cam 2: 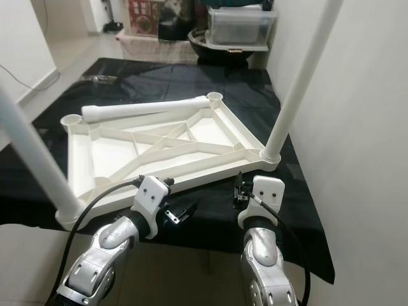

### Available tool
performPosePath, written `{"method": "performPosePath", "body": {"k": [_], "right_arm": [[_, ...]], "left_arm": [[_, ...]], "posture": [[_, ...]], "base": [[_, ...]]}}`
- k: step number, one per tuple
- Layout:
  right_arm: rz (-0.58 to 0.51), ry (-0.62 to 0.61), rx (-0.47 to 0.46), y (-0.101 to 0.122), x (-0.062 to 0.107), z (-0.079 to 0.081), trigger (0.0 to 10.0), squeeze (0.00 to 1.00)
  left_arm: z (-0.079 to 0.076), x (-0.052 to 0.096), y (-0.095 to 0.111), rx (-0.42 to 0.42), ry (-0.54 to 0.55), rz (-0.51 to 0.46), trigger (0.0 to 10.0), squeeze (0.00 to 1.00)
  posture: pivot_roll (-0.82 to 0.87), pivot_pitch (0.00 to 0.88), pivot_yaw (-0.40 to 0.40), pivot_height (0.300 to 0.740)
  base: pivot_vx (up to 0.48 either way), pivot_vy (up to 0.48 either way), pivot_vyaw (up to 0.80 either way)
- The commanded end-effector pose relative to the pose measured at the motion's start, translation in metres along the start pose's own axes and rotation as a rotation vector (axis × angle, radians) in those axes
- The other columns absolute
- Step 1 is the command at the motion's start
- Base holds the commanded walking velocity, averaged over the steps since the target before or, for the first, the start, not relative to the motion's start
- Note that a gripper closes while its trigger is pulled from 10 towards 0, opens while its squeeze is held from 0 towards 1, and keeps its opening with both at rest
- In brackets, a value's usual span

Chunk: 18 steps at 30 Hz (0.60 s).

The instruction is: Building children table

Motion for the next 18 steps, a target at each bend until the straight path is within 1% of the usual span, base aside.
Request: {"method": "performPosePath", "body": {"k": [1,18], "right_arm": [[0.005,0.001,0.020,0.0004,0.0008,0.0001,10.0,0.00],[0.023,0.009,0.019,0.0001,0.0008,0.0007,10.0,0.00]], "left_arm": [[-0.0023,0.0005,-0.0052,0.002,-0.006,0.020,10.0,0.00],[-0.0016,0.0001,-0.0050,0.002,-0.003,0.021,10.0,0.00]], "posture": [[0.05,0.000,-0.032,0.740],[0.05,0.000,-0.042,0.740]], "base": [[-0.296,0.000,0.00],[-0.286,0.000,0.00]]}}
Point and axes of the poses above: a point about 5 cm out from each wrist's last joint towards the gripper, its own x axis pointing back from the gripper into the wrist, its own y axis along the axis of the wrist's last joint, z = x × y, the point moved 3 cm from there along -x, pointing out of the wrist towards the gripper, and after that the axes turned 8 degrees about -x, right-handed, at the moved point
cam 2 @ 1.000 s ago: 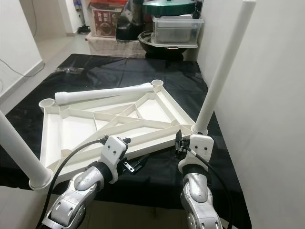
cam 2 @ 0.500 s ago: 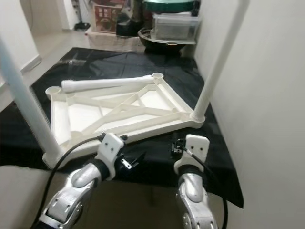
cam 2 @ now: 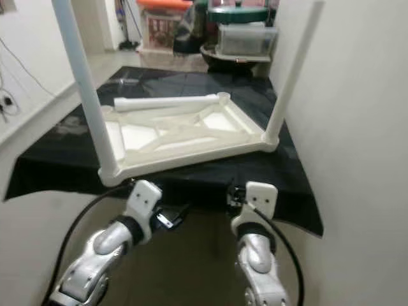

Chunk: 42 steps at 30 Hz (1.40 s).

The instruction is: Building children table

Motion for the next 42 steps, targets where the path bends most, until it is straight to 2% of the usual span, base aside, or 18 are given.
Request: {"method": "performPosePath", "body": {"k": [1,21,42], "right_arm": [[0.002,0.005,0.001,0.001,0.000,0.002,10.0,0.00],[0.052,0.069,0.003,-0.005,-0.002,0.012,10.0,0.00],[0.064,0.073,-0.001,-0.005,-0.001,0.013,10.0,0.00]], "left_arm": [[0.001,0.000,-0.002,-0.009,0.001,0.015,10.0,0.00],[0.004,0.000,-0.006,0.019,0.019,0.038,10.0,0.00],[0.007,0.002,-0.008,0.033,0.025,0.058,10.0,0.00]], "posture": [[0.05,0.000,-0.042,0.740],[0.03,0.000,-0.033,0.740],[0.05,0.000,-0.028,0.740]], "base": [[0.000,0.000,0.00],[0.000,0.049,0.00],[0.000,0.460,0.00]]}}
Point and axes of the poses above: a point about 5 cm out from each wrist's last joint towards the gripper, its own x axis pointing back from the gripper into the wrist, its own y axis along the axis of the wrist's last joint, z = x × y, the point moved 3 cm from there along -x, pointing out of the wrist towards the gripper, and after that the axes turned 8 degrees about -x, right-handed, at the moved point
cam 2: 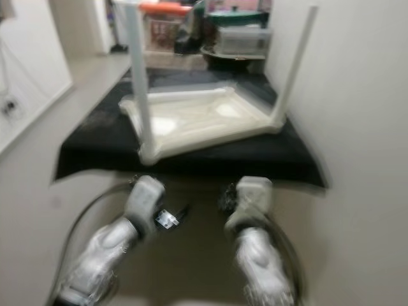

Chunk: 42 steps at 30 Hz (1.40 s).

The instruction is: Building children table

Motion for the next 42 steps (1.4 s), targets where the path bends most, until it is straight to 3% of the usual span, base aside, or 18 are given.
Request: {"method": "performPosePath", "body": {"k": [1,14,26,42], "right_arm": [[-0.002,0.011,-0.007,0.001,0.000,0.005,10.0,0.00],[0.005,0.023,-0.011,0.000,0.001,0.005,10.0,0.00],[0.021,0.059,-0.012,-0.003,0.001,0.008,10.0,0.00],[0.019,0.175,-0.014,-0.003,0.002,0.027,10.0,0.00]], "left_arm": [[0.006,0.002,-0.004,-0.005,0.013,0.023,10.0,0.00],[0.002,0.002,-0.003,-0.018,0.002,0.019,10.0,0.00],[-0.001,0.002,-0.004,-0.017,-0.009,0.018,10.0,0.00],[0.001,0.004,-0.005,-0.022,-0.013,0.017,10.0,0.00]], "posture": [[0.05,0.000,-0.028,0.740],[0.05,0.000,-0.050,0.740],[0.03,0.000,-0.034,0.740],[0.08,0.000,-0.033,0.740]], "base": [[0.000,0.480,0.00],[0.000,0.474,0.00],[0.350,0.313,0.00],[0.452,0.000,0.00]]}}
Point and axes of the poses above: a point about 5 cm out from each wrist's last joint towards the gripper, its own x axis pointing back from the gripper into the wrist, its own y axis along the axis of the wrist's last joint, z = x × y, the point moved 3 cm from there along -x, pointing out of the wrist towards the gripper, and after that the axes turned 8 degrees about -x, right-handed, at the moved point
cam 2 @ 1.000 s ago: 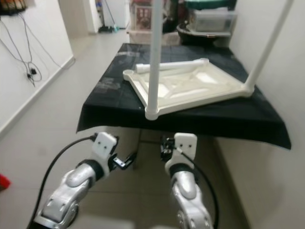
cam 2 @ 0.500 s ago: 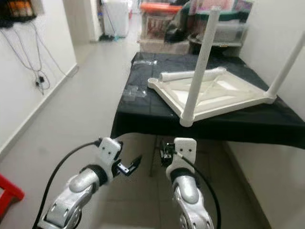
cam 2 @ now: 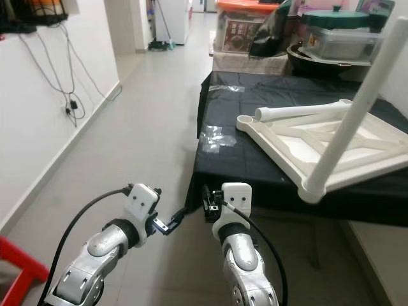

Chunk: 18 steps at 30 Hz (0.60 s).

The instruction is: Building children table

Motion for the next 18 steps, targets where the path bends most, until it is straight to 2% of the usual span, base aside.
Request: {"method": "performPosePath", "body": {"k": [1,9,11,13,18], "right_arm": [[-0.007,0.017,-0.011,0.001,0.000,0.002,10.0,0.00],[-0.003,0.026,-0.017,0.001,0.000,0.003,10.0,0.00],[-0.003,0.028,-0.016,0.001,0.001,0.004,10.0,0.00],[-0.007,0.028,-0.017,0.002,0.001,0.003,10.0,0.00],[-0.065,-0.023,-0.031,0.013,0.001,-0.009,10.0,0.00]], "left_arm": [[0.000,0.002,-0.003,0.004,0.000,0.010,10.0,0.00],[-0.001,0.003,-0.003,0.003,-0.005,0.012,10.0,0.00],[-0.001,0.003,-0.003,0.002,-0.007,0.012,10.0,0.00],[-0.002,0.003,-0.003,0.001,-0.011,0.012,10.0,0.00],[-0.005,0.003,-0.001,0.003,-0.014,0.009,10.0,0.00]], "posture": [[0.08,0.000,-0.032,0.740],[0.08,0.000,-0.039,0.740],[0.08,0.000,-0.039,0.740],[0.08,0.000,-0.039,0.740],[0.05,0.000,-0.064,0.740]], "base": [[0.390,0.000,0.00],[0.412,0.000,0.00],[0.371,-0.300,0.00],[0.000,0.000,0.00],[0.000,0.000,0.00]]}}
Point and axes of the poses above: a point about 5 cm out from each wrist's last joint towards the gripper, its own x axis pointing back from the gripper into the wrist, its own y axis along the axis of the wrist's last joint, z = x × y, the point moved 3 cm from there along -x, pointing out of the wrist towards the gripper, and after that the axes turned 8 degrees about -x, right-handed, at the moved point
